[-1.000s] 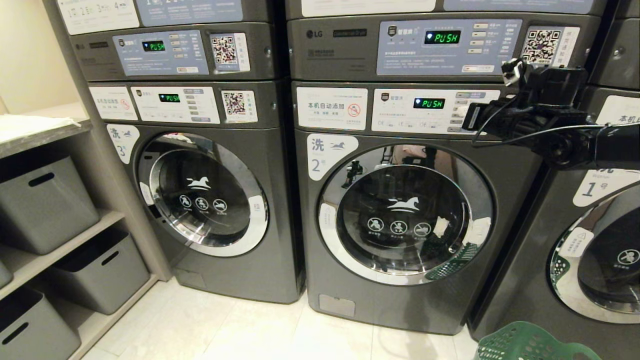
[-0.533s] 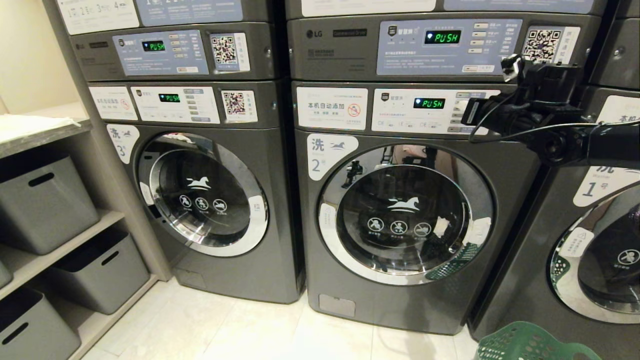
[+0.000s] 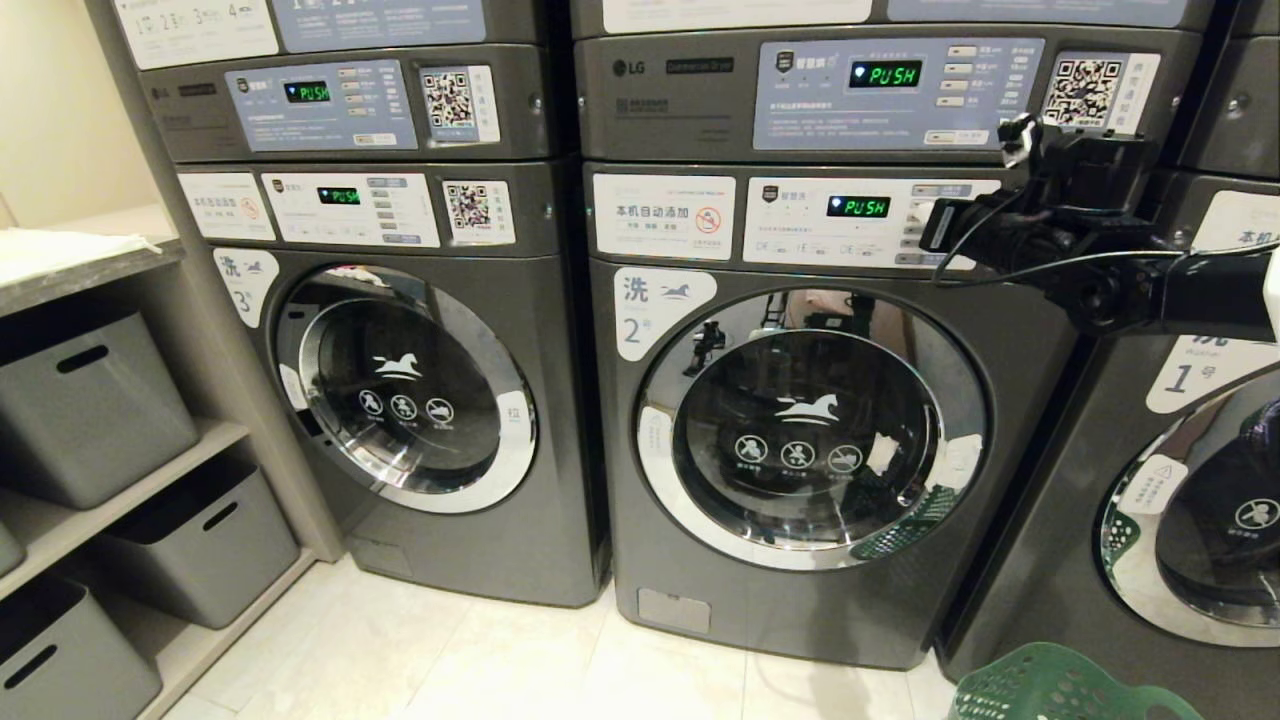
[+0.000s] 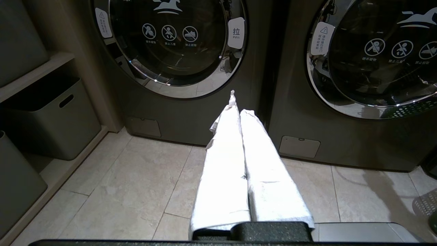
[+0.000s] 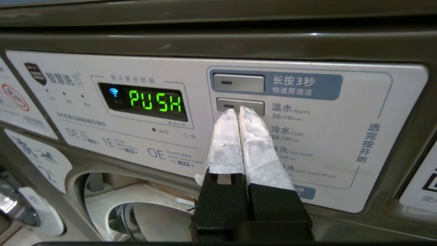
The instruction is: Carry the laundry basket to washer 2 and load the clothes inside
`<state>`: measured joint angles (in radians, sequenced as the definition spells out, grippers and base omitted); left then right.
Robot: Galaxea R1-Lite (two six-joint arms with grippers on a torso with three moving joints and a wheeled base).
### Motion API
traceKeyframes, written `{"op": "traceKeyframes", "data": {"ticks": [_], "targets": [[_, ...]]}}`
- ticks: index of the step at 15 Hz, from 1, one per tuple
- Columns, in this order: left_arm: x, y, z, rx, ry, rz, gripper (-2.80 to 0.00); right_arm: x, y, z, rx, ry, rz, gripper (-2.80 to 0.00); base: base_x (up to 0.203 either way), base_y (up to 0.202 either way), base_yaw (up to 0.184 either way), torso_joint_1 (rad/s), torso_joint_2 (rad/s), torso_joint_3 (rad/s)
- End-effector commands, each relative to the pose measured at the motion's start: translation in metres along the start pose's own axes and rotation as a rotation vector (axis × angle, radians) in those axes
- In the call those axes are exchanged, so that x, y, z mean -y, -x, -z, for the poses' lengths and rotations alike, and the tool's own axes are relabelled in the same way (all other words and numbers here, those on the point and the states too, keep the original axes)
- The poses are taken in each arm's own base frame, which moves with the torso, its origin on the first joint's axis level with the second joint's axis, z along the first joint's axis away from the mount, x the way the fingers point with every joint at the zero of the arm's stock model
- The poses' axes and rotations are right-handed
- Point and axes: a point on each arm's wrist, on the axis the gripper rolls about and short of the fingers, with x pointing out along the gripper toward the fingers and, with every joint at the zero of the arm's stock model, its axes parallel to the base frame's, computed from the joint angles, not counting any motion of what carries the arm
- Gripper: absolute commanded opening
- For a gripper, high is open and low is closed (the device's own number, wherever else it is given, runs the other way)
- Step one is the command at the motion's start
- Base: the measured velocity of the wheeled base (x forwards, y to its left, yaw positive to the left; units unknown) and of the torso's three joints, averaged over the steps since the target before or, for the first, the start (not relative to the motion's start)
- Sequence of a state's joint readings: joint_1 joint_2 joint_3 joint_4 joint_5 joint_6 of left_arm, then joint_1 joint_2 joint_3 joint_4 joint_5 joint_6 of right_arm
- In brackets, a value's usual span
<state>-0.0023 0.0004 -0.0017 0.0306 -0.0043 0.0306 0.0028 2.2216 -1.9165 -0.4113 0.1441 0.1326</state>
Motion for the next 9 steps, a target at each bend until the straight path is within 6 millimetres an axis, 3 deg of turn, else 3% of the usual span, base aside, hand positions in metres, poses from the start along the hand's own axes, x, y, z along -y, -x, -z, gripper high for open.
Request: {"op": "traceKeyframes", "data": {"ticks": [1, 9], "targets": [[0.0, 0.0, 0.0, 0.003, 0.0, 0.001, -2.8, -0.001, -0.001, 0.0, 0.008, -0.002, 0.002, -2.8, 0.0, 0.0, 0.0, 0.0, 0.0, 0.0], [0.0, 0.0, 0.0, 0.003, 0.0, 0.001, -2.8, -0.005, -0.007, 0.009, -0.01, -0.001, -0.002, -2.8, 0.0, 0.0, 0.0, 0.0, 0.0, 0.0]]}}
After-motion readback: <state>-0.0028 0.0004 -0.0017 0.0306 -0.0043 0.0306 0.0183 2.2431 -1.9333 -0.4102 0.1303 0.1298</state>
